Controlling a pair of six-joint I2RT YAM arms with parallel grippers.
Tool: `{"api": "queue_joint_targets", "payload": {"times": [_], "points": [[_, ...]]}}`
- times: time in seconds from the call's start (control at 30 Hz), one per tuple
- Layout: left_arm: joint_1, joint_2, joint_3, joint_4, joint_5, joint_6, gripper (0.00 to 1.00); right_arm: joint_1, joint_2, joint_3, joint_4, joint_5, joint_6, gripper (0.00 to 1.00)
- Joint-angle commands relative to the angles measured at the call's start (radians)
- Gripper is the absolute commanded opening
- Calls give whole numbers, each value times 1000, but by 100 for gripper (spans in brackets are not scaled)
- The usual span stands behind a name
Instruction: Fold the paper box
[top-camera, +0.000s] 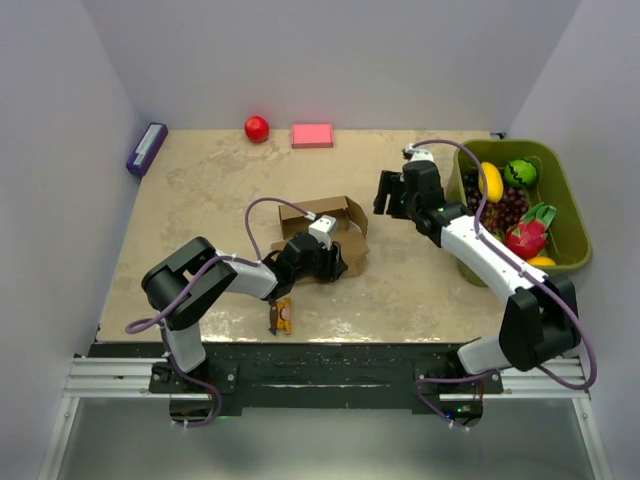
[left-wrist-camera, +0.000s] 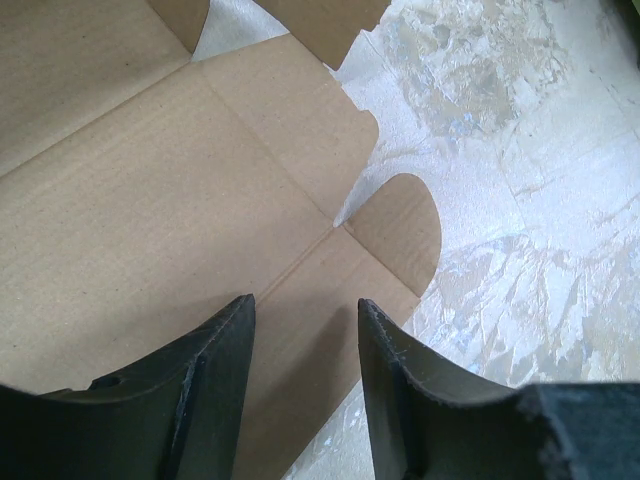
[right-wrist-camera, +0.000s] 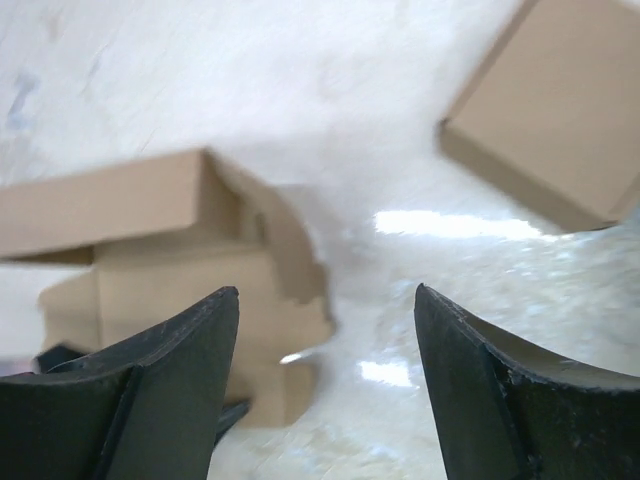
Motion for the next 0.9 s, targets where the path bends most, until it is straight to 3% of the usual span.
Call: {"api": "queue_joint_targets", "payload": {"times": [0.0,0.2,0.43,0.87], "points": [[8,34,-34,-113,-17,-11,50,-53,58,22,29,15,-37,69],[9,33,-36,-112,-11,-11,50,-59,193,-5,143,-40,-75,57],[12,33,-37,-101,11,9,48,-59,239,-70,307,-232,-153,56],[37,45,-48,-90,46,32,46,-49,325,-74,450,-401,-235,54]]}}
